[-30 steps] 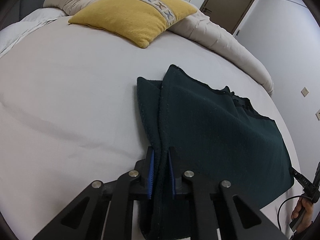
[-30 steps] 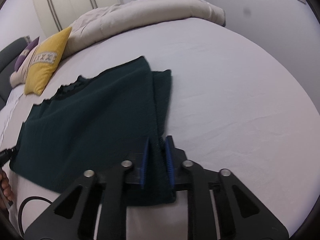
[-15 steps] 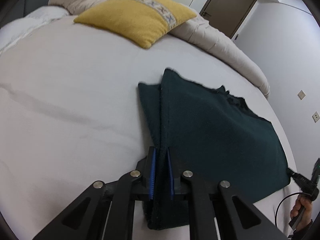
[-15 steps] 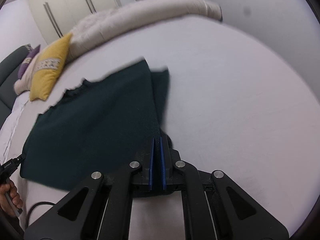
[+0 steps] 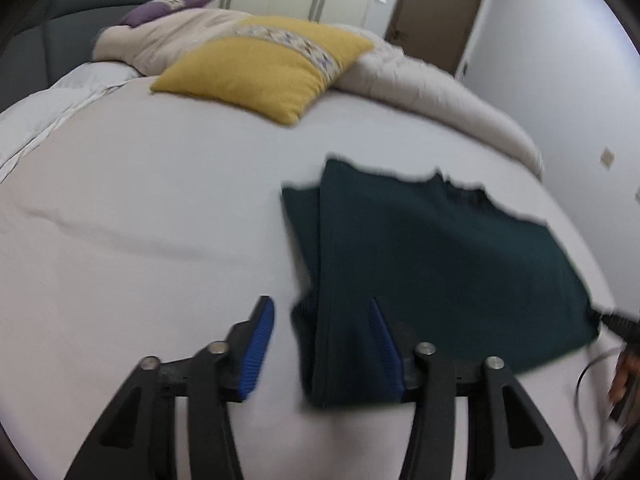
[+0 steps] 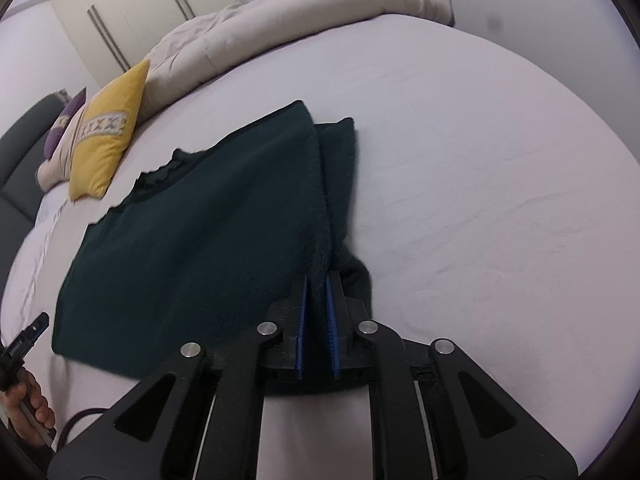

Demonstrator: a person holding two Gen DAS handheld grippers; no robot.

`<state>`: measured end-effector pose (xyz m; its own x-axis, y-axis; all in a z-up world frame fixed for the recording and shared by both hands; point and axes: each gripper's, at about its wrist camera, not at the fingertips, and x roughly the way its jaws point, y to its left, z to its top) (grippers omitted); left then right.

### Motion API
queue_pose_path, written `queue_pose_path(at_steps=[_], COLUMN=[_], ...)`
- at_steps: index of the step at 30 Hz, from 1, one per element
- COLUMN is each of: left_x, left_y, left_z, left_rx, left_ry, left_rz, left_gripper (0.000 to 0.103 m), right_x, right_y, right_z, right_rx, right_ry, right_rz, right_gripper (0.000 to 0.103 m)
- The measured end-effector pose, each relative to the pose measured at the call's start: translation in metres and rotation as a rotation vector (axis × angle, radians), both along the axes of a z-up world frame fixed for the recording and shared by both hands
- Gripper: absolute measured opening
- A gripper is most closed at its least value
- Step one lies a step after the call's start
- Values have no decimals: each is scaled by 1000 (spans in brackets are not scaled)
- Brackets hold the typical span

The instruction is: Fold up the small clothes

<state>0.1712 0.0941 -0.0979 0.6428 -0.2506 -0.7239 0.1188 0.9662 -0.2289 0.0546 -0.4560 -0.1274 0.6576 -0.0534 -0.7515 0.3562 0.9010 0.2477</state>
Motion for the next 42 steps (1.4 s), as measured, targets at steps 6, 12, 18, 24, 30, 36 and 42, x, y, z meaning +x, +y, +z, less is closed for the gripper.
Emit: queue_pose_path(at_steps=[6,12,18,24,30,36,42], left_x=[2,-5,-16,-13,-15,-11,-10], left_y=[-2,-4,7,14,10,10,11], left_z=[-12,0,-10,-29,-28,-29,-28], left_rx=[-28,-12,-61,-96,-69,-59,-69], left_ry=[21,-24,1,58,58,72,76], left_rz=[14,14,48,58,43,41,48], left_gripper=[12,7,6,6,6,7,7], right_x=[5,-1,-15,-27,-33,-38,-34], right_y=[4,9,15,-7,1,-3,0], right_z=[-1,10,21,-6,0,-8,-10], right_rx=[-44,-94,-124,-19,-29,-7,-20], right_ry=[20,-3,-17,23,35,39,50], right_rz=[18,1,-7,-54,-62,-66,-63], right_gripper=[7,5,5,5,5,5,5])
